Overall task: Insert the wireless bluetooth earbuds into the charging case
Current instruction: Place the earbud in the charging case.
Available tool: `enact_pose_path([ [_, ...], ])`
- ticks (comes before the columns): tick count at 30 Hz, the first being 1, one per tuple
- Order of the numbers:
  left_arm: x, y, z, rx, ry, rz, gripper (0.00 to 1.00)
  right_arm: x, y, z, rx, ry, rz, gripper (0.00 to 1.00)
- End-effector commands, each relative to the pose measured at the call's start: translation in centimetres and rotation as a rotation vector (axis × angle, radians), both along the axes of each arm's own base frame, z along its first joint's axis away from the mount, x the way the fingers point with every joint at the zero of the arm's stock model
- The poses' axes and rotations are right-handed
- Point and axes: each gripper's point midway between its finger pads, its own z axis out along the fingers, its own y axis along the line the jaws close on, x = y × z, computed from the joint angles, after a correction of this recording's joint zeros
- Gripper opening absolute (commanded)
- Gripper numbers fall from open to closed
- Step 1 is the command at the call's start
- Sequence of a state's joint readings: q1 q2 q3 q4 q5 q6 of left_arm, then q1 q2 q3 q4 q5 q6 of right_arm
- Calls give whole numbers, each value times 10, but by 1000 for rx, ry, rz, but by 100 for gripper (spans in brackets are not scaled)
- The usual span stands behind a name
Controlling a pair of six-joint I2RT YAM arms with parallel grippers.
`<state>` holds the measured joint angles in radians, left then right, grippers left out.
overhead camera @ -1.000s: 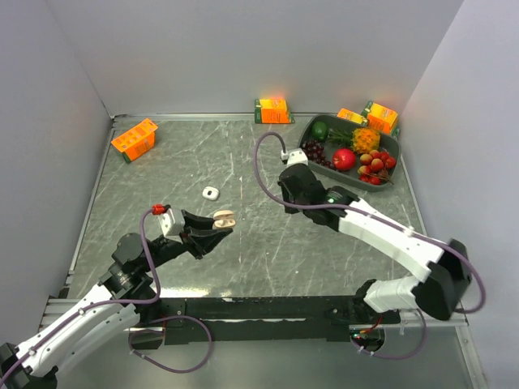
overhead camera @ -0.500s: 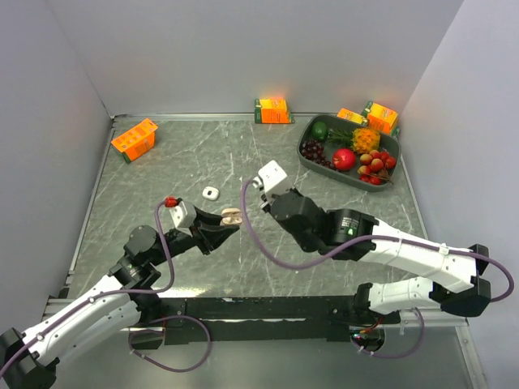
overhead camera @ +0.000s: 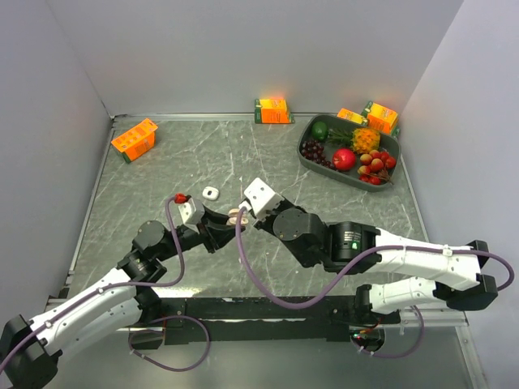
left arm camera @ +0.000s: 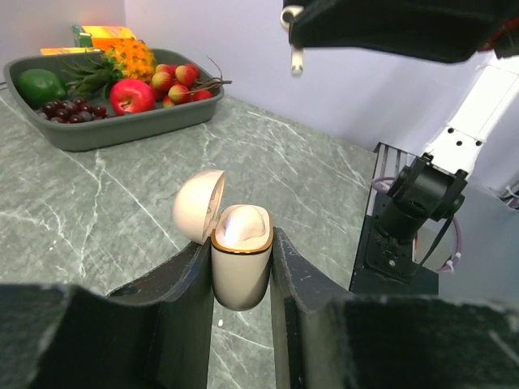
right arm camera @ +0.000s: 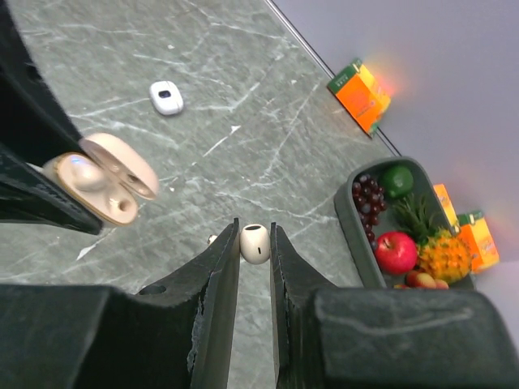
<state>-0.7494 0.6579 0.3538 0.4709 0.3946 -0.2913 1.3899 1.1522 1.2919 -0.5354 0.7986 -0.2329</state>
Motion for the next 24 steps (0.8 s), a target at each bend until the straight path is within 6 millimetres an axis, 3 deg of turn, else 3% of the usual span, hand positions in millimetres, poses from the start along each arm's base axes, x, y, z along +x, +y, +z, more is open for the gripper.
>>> enact_pose_path([
  [1,-5,-3,36,-81,-76,-38,1,-7,17,-2,-9,-24,55,0],
  [8,-8,-13,39,-80,-7,-95,1,-10,26,-6,-39,-115,89,0],
  [14,-16,-25,34,-84,118,-185,1,-5,14,4,0,-217,52,0],
  [24,-18,-31,32,-86,161,-221,1,-5,5,10,22,-296,32,0],
])
